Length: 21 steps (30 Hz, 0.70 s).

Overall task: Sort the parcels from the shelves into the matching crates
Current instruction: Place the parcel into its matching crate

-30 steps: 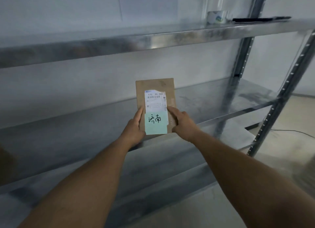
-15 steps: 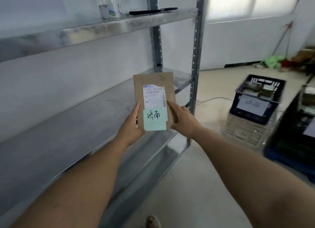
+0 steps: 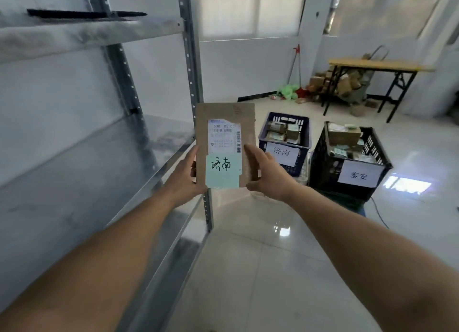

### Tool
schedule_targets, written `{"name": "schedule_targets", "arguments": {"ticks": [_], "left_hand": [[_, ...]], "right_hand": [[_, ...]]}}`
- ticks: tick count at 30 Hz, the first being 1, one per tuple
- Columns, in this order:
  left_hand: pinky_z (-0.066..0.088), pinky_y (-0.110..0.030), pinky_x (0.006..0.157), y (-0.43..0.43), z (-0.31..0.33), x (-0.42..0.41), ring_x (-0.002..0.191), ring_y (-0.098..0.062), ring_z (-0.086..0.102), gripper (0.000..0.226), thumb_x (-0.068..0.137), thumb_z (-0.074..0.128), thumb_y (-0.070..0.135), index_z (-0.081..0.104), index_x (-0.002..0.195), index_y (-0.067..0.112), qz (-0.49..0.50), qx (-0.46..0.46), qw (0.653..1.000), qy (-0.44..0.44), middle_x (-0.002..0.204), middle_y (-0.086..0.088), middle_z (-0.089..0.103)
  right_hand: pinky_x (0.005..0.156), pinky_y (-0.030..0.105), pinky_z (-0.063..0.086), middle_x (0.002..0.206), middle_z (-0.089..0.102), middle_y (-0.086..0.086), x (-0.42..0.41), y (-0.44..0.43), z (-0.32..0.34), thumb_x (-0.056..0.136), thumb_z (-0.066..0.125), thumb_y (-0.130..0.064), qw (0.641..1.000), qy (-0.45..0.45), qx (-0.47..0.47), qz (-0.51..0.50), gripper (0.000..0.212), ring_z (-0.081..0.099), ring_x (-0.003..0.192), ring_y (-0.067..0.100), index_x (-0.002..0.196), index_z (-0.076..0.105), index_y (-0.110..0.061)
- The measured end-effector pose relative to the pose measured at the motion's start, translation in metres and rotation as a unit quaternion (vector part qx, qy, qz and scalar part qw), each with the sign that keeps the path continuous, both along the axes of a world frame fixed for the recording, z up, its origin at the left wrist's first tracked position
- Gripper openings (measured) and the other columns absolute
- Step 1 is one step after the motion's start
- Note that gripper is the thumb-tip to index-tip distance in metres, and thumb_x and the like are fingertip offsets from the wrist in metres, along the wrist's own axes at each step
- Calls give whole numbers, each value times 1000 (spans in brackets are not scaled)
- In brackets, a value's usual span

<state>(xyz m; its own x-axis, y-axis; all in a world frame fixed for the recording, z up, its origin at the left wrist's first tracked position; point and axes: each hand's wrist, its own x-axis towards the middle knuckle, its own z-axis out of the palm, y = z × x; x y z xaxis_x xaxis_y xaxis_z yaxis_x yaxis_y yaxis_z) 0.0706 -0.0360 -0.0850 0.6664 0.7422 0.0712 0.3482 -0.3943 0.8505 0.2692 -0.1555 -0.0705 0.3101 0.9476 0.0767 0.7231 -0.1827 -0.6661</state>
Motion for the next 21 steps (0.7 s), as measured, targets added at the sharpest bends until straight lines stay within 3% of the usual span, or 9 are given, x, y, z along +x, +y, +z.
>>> {"name": "schedule_targets", "arguments": {"ticks": [4, 7, 11, 13, 16, 21], "left_hand": [[53, -16, 66, 48, 4, 40, 96, -5, 58, 104, 77, 73, -1, 11, 150, 39, -35, -17, 999, -16, 111, 11, 54], [53, -18, 64, 86, 9, 67, 94, -5, 57, 101, 78, 71, -5, 14, 146, 44, -54, -31, 998, -22, 109, 9, 51], [56, -25, 78, 125, 9, 99, 104, -8, 56, 102, 79, 71, 0, 11, 138, 57, -93, -32, 995, -8, 119, 6, 51], [56, -27, 81, 140, 7, 118, 107, -13, 58, 104, 79, 72, 2, 9, 144, 53, -106, -31, 994, -1, 121, 2, 52], [51, -11, 65, 152, 0, 151, 103, -9, 59, 103, 80, 72, 4, 8, 147, 48, -119, -28, 992, 15, 118, 6, 52], [50, -13, 66, 160, -18, 219, 100, -8, 55, 102, 80, 73, 3, 8, 150, 41, -156, -46, 987, 8, 112, 9, 50]], "right_hand": [[97, 31, 44, 136, 36, 4, 39, 41, 8, 76, 76, -2, 1000, 20, 6, -16, 97, 44, 119, 19, 150, 19, -29], [100, 37, 47, 136, 37, 5, 67, 68, 10, 75, 76, -1, 999, 36, 15, -22, 96, 47, 116, 18, 150, 23, -27], [100, 45, 47, 138, 37, 4, 99, 93, 3, 74, 79, -6, 999, 26, 11, -36, 100, 48, 118, 22, 151, 20, -27], [102, 43, 47, 139, 35, 4, 113, 100, 0, 74, 78, -6, 999, 24, 12, -40, 101, 47, 120, 21, 152, 18, -26], [102, 42, 47, 137, 34, 4, 137, 103, -4, 76, 77, -3, 998, 28, 10, -57, 101, 46, 120, 19, 153, 16, -25], [104, 33, 44, 139, 31, 3, 195, 97, -12, 78, 76, -6, 996, 22, -10, -90, 100, 43, 115, 11, 154, 14, -26]]}}
